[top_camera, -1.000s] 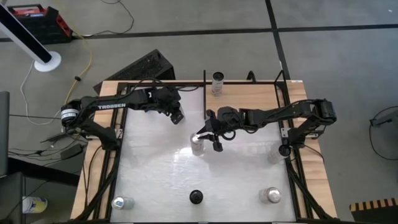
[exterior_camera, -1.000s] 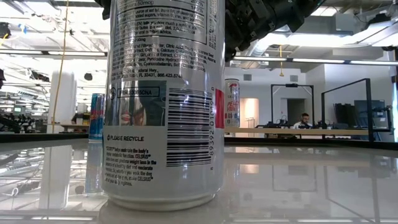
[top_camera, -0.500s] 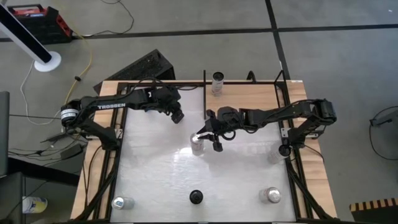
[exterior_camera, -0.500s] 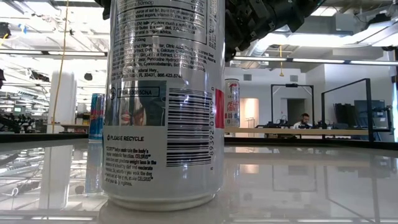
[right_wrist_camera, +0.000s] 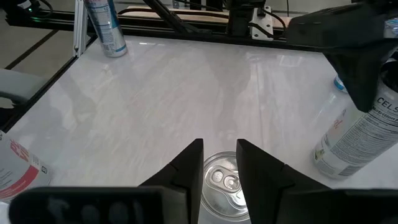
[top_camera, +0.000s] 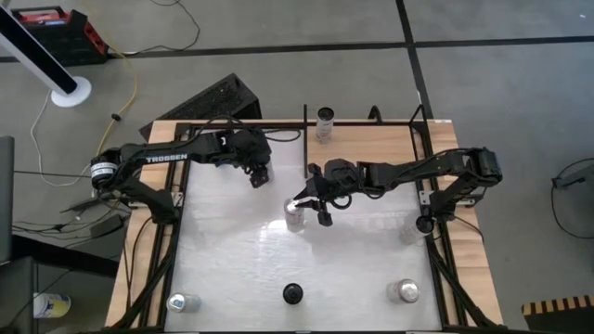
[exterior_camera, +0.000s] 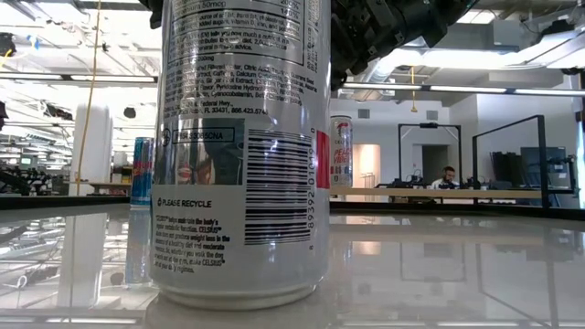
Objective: Place canned beverage on shelf
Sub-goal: Put the top white and yellow soda can on the shelf
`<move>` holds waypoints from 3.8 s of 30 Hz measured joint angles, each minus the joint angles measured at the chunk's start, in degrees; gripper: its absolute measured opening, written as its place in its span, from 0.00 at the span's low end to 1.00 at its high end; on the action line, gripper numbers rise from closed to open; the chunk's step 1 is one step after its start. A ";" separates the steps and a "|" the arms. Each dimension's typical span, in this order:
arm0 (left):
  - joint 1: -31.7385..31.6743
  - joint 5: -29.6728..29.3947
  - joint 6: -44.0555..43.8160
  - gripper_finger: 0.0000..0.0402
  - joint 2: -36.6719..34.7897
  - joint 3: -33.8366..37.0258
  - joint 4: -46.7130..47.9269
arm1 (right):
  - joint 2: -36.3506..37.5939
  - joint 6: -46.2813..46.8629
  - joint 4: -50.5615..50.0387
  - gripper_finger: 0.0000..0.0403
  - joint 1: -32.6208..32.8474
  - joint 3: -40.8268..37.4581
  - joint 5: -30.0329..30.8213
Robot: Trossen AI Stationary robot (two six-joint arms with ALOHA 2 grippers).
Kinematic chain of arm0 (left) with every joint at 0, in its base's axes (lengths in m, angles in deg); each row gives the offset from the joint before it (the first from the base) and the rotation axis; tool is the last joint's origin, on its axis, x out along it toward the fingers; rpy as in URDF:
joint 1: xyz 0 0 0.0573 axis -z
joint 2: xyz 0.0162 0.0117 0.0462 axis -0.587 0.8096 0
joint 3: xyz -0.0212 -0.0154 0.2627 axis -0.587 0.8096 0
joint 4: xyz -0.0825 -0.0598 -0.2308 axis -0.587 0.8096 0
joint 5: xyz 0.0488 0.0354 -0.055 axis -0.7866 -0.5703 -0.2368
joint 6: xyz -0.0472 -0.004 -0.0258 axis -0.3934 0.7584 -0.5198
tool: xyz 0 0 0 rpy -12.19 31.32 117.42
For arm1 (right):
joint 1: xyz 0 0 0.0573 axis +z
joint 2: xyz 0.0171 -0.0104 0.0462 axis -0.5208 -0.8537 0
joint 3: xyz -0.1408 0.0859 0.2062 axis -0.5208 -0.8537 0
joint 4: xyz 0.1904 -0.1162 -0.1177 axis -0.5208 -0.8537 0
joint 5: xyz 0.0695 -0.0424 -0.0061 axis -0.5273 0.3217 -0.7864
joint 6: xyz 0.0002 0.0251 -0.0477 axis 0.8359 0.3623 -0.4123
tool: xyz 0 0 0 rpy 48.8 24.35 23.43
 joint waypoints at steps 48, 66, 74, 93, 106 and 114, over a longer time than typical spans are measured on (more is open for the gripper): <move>0.31 18.47 18.49 0.74 0.00 0.00 9.43 | -4.02 -2.81 10.52 0.30 -1.71 0.18 0.28; 0.72 18.64 18.67 0.74 0.02 0.02 5.79 | -10.60 -3.57 11.32 0.71 -10.40 7.47 -2.42; 0.72 18.62 18.65 0.74 0.04 0.02 6.77 | -15.30 -5.47 10.46 0.85 -10.34 10.99 -3.02; 0.74 18.49 19.16 0.74 0.04 0.04 5.79 | -18.49 -2.57 10.98 0.87 -11.79 12.50 0.46; 0.74 18.55 19.22 0.74 0.04 0.04 5.69 | -18.23 -2.35 9.76 0.87 -11.80 12.57 1.46; 0.74 18.53 19.56 0.74 0.04 0.04 5.68 | -18.23 -2.50 9.20 0.87 -11.63 12.57 1.46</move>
